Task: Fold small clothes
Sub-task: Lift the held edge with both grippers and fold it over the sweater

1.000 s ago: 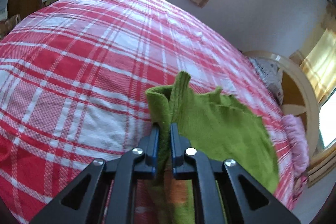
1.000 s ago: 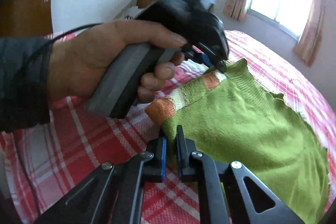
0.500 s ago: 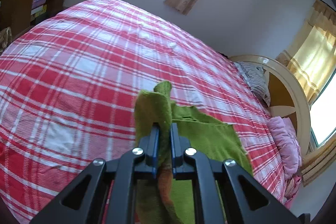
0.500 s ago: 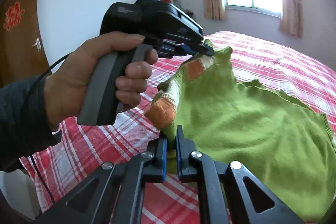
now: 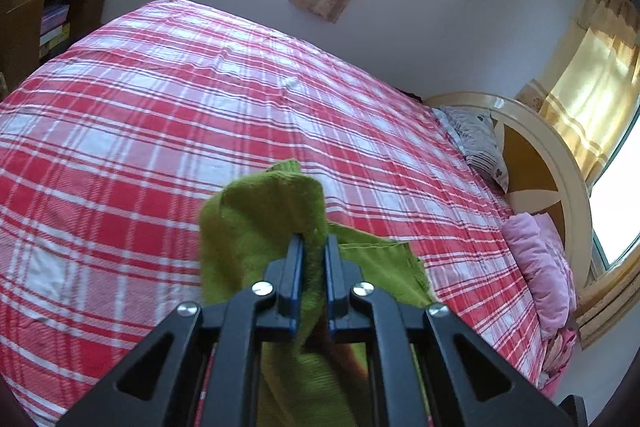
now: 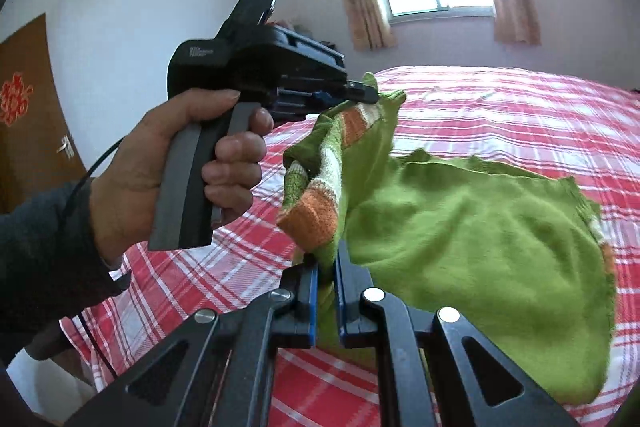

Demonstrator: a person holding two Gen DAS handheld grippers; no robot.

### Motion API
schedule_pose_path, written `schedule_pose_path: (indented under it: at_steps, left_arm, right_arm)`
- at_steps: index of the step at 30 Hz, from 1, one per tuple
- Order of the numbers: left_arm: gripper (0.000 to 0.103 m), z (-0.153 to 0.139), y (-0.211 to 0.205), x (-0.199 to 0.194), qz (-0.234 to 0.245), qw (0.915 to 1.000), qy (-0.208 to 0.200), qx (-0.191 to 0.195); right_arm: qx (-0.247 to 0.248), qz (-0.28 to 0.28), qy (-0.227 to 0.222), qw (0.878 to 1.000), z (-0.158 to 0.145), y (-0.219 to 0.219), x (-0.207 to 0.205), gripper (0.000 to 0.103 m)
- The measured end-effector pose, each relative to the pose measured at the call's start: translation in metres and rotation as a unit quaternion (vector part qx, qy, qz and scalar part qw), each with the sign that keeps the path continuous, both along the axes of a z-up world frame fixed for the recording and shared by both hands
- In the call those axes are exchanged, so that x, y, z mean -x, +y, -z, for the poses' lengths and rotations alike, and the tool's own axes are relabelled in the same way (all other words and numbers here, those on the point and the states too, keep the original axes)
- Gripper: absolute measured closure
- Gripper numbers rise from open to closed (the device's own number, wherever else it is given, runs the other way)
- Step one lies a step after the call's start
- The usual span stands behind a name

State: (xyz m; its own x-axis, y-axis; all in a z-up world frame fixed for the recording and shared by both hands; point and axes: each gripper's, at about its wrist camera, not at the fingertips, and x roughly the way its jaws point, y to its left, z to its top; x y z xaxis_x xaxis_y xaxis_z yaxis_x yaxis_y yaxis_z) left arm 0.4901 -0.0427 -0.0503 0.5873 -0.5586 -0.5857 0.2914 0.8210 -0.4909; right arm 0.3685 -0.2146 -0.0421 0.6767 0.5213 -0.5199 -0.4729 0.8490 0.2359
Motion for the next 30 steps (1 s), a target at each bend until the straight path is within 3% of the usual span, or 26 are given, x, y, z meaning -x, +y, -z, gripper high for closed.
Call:
schedule_pose_path:
  at_steps: [19, 30]
  left_arm:
    - [0.093, 0.002, -0.123, -0.001, 0.078, 0.9965, 0.0, -0.03]
    - [0.094, 0.024, -0.192, 0.01, 0.134, 0.9882, -0.003, -0.074]
  right_arm:
    - [-0.049, 0.068, 0.01, 0.996, -0.002, -0.105, 0.025, 0.097]
    - [-0.079, 0.116, 0.044, 0.989, 0.023, -0.153, 0.046, 0.097]
